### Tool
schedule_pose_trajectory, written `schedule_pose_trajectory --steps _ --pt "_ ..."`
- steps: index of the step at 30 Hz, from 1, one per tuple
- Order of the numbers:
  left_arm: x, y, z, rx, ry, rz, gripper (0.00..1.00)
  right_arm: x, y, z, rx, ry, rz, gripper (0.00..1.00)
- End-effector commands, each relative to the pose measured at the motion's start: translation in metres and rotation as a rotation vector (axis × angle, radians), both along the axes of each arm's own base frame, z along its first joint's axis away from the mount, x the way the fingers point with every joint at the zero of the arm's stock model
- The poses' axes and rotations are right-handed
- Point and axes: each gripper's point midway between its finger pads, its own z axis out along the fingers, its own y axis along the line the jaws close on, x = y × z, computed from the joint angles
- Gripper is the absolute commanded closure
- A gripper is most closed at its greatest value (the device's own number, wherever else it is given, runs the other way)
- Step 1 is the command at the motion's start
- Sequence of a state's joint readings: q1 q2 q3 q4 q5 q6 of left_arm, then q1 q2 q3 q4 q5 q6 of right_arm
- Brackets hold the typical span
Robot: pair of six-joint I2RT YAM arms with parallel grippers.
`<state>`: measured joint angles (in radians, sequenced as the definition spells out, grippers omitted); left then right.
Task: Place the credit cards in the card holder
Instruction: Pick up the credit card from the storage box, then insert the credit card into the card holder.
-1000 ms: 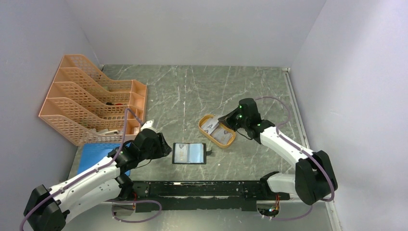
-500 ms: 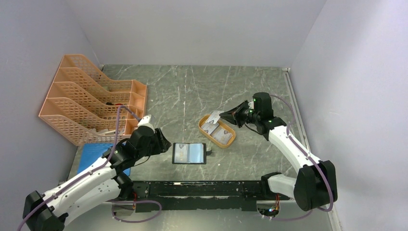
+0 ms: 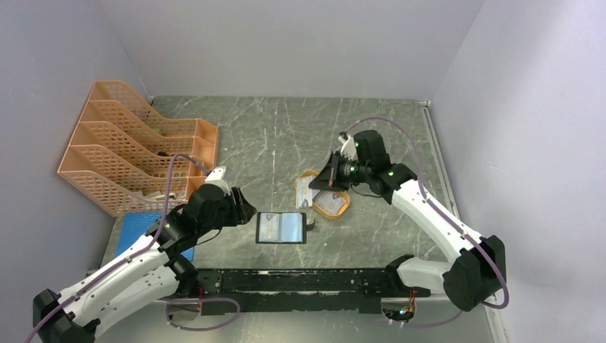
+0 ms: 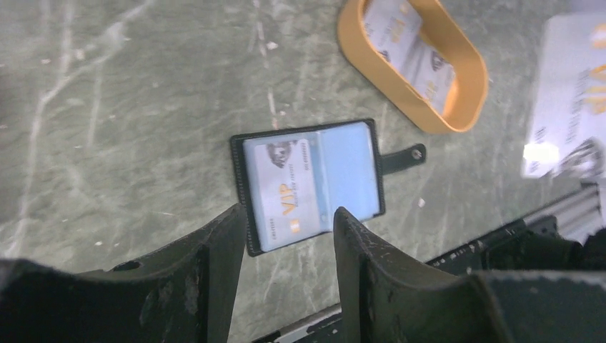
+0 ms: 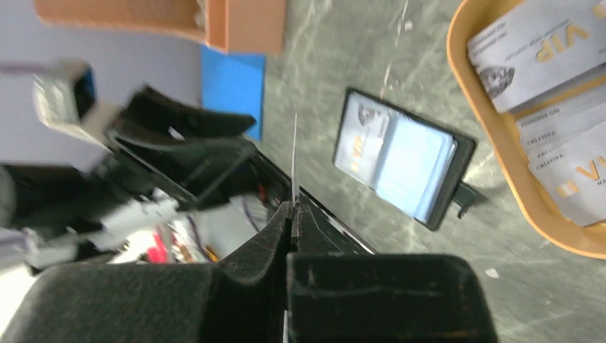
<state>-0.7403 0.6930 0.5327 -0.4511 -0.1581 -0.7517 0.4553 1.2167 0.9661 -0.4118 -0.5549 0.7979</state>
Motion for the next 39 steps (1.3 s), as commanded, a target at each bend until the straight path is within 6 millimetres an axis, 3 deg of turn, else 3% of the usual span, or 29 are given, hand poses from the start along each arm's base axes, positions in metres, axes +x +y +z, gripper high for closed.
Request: schedule_pose_trajectory --steps 1,9,15,16,17,18,24,34,39 --pt "-0.008 -0.028 0.01 -0.078 -0.06 -0.181 0.45 -0.035 -0.024 -0.055 -0.223 -0.023 0.1 1.0" --pt "-0.012 -0.064 0.002 -0.01 -0.029 -0.272 0.34 -0.056 -0.026 -0.086 -0.209 0.0 0.133 1.0" --pt "-0.014 -0.091 -0.022 0.135 0.019 -0.281 0.31 -0.059 -0.033 -0.104 -0.232 0.037 0.083 1.0" --pt "-0.013 -0.094 -0.025 0.157 0.023 -0.278 0.12 -0.061 -0.034 -0.106 -0.232 0.041 0.078 1.0" --pt "-0.014 -0.097 -0.028 0.177 0.023 -0.283 0.05 -0.062 -0.035 -0.107 -0.232 0.041 0.076 1.0" --pt "-0.014 -0.101 -0.03 0.189 0.024 -0.288 0.04 -0.063 -0.036 -0.107 -0.232 0.038 0.072 1.0" --pt "-0.012 -0.116 -0.043 0.243 0.034 -0.315 0.13 -0.066 -0.04 -0.105 -0.241 0.019 0.073 1.0" --pt "-0.01 -0.124 -0.079 0.307 0.082 -0.321 0.37 -0.069 -0.043 -0.105 -0.242 0.005 0.071 1.0" --pt "-0.007 -0.127 -0.087 0.328 0.088 -0.317 0.38 -0.068 -0.041 -0.104 -0.229 0.005 0.069 1.0"
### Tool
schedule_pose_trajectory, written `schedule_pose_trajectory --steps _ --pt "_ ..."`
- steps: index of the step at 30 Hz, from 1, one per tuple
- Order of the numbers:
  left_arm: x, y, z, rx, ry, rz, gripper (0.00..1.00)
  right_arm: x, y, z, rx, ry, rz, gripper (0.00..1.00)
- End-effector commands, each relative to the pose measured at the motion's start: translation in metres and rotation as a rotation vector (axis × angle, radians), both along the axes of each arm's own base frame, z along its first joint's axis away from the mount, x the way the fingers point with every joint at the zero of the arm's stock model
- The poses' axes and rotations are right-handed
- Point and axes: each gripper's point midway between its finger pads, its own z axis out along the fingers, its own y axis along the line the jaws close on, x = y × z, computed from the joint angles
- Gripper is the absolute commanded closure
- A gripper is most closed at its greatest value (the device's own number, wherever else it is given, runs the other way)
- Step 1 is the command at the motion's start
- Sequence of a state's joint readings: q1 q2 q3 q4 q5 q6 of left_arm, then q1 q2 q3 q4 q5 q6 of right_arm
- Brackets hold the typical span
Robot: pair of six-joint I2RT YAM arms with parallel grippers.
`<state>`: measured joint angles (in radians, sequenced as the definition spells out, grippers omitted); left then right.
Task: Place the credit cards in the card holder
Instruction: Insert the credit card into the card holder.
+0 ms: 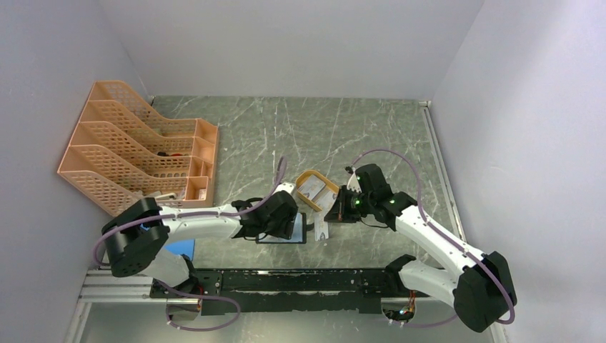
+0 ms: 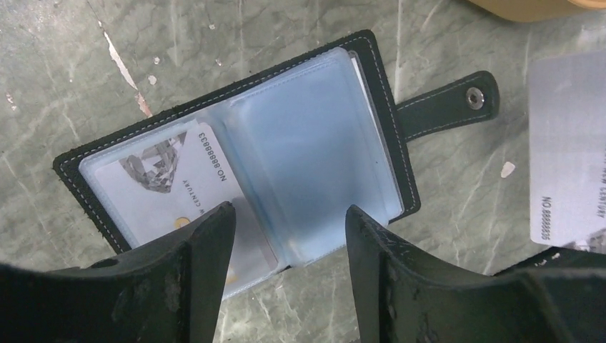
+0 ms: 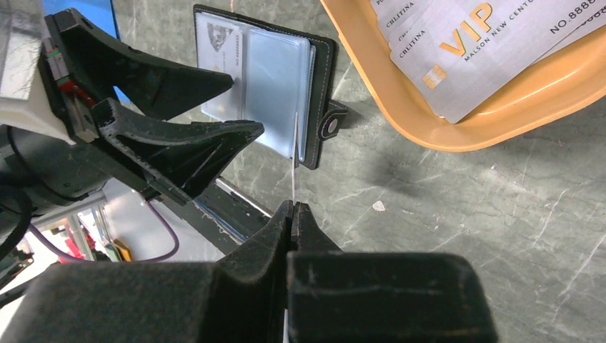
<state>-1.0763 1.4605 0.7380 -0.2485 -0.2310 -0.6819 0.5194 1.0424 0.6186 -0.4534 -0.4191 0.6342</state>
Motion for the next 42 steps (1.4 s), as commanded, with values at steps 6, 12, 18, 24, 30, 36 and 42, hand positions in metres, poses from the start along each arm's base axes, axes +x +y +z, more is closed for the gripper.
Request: schedule_pose_trajectory --steps 6,12,18,24,30,36,42 --pt "0.015 -0.021 0.003 -0.02 -0.05 -0.002 0.47 0.0 0.003 0.002 0.022 -0.021 0.006 1.0" --pt "0.014 -0.016 -0.005 0.006 -0.039 0.003 0.59 -0.001 0.003 0.0 0.023 -0.016 0.008 1.0" --pt "0.011 -0.001 -0.014 0.05 -0.033 0.034 0.76 -0.002 0.007 0.001 0.043 -0.01 0.023 1.0" --pt "0.008 0.008 -0.021 0.07 -0.028 0.048 0.89 -0.007 0.015 -0.002 0.072 0.011 0.062 1.0" --pt "0.007 0.014 -0.028 0.088 -0.022 0.058 0.95 -0.014 0.026 -0.01 0.083 0.051 0.101 1.0" --pt "0.006 0.017 -0.03 0.096 -0.021 0.063 0.95 -0.017 0.034 -0.018 0.101 0.091 0.112 1.0" --pt "0.004 0.017 -0.032 0.091 -0.017 0.066 0.95 -0.019 0.039 -0.025 0.116 0.122 0.121 1.0"
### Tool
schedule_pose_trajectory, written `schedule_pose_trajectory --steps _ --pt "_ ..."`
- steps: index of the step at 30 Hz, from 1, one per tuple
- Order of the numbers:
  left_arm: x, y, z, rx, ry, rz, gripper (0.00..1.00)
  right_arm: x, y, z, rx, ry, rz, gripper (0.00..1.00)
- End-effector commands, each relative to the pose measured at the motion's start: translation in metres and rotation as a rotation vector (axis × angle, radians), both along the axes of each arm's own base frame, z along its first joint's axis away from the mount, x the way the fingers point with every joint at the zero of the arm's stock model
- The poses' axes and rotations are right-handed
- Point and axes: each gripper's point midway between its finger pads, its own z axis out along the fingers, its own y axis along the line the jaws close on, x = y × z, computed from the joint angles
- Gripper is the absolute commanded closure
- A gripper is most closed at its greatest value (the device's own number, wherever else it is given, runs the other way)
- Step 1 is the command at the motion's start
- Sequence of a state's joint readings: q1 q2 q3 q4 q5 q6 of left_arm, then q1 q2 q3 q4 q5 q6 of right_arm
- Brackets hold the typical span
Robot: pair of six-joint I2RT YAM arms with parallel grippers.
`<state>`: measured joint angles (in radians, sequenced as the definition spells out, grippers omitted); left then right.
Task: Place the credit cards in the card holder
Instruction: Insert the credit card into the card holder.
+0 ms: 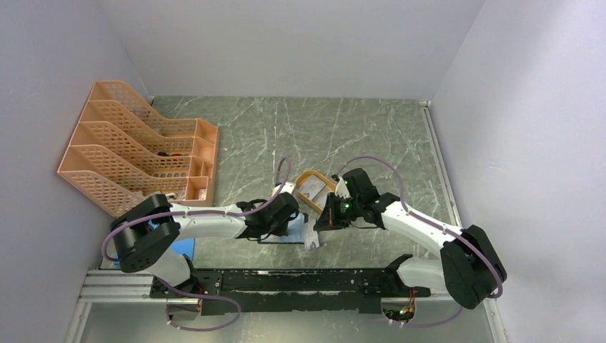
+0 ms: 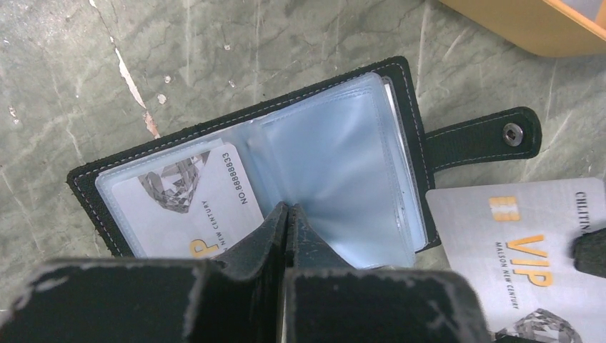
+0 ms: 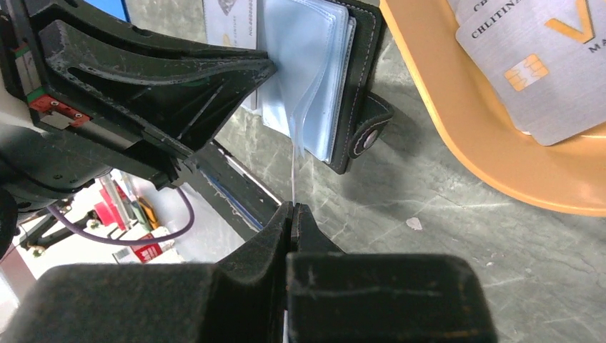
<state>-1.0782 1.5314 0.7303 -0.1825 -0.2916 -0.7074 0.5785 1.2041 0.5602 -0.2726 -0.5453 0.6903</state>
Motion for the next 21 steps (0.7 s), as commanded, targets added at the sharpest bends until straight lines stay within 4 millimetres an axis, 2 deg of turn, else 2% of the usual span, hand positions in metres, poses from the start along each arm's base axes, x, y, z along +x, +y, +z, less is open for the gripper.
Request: schedule_pose_trajectory --steps 1,21 --pt "-0.007 0.019 -0.016 0.069 0.015 0.017 0.95 -0.001 0.009 0.002 0.042 0.001 0.021 1.0" --pt "-0.007 0.02 -0.018 0.072 0.017 0.025 0.95 -0.005 0.013 -0.014 0.031 0.056 0.023 1.0"
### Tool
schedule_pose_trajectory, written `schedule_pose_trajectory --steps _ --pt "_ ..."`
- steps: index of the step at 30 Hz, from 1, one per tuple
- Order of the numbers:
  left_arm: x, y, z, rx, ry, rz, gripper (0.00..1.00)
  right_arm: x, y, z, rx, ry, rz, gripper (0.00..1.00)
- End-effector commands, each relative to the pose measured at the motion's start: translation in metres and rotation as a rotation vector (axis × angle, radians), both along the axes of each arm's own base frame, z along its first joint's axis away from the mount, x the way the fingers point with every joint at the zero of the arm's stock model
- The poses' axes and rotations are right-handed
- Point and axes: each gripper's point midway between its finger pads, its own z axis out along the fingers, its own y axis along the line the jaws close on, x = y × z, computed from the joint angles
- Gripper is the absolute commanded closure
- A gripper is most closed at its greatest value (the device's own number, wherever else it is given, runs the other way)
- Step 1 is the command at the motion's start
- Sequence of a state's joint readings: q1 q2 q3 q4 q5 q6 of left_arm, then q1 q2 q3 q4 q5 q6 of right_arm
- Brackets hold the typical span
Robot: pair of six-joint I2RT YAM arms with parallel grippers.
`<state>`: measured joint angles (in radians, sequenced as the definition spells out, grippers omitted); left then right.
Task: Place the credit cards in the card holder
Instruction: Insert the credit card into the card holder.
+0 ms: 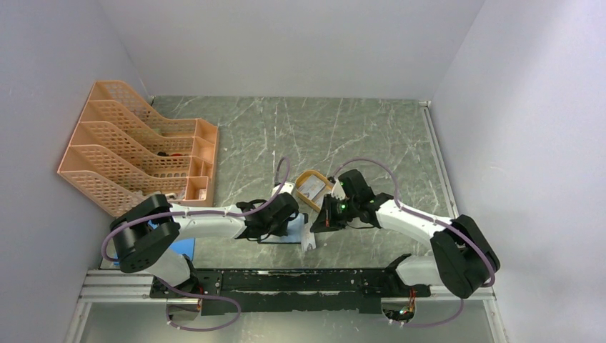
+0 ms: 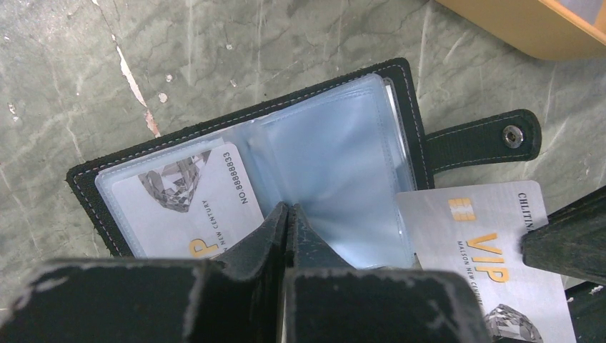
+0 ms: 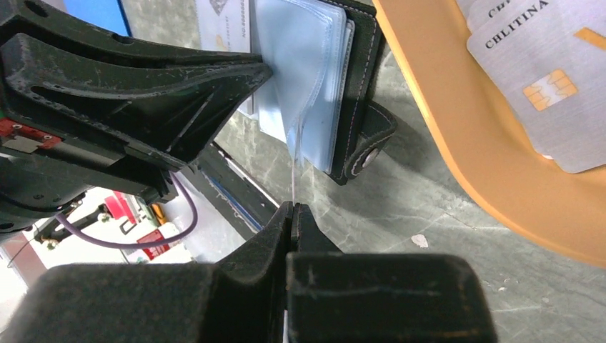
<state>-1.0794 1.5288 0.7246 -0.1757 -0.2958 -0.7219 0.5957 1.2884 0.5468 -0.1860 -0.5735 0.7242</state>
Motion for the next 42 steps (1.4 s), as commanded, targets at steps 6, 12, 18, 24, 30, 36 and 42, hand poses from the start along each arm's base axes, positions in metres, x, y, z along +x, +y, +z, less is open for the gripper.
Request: schedule_pose_trajectory --steps 6,12,18,24,30,36,42 --pt "-0.007 0.02 -0.018 0.078 0.018 0.014 0.95 -0.004 0.006 -0.001 0.033 0.017 0.022 1.0" --pt "-0.007 0.019 -0.016 0.069 0.017 0.016 0.95 -0.006 0.013 0.002 0.07 0.023 0.038 1.0" --pt "-0.006 0.018 -0.009 0.056 0.014 0.023 0.95 -0.006 0.019 0.002 0.101 0.03 0.042 1.0" --pt "-0.003 0.014 0.014 0.023 -0.009 0.031 0.82 -0.001 0.029 0.01 0.117 0.011 0.054 1.0" --pt "0.001 0.016 0.044 -0.013 -0.047 0.044 0.67 0.001 0.038 0.011 0.124 0.007 0.059 1.0" --pt "0.001 0.023 0.067 -0.05 -0.083 0.063 0.48 0.005 0.053 0.016 0.143 -0.011 0.077 1.0" --pt "0.001 0.029 0.077 -0.07 -0.101 0.08 0.42 0.008 0.067 0.014 0.136 -0.009 0.095 1.0"
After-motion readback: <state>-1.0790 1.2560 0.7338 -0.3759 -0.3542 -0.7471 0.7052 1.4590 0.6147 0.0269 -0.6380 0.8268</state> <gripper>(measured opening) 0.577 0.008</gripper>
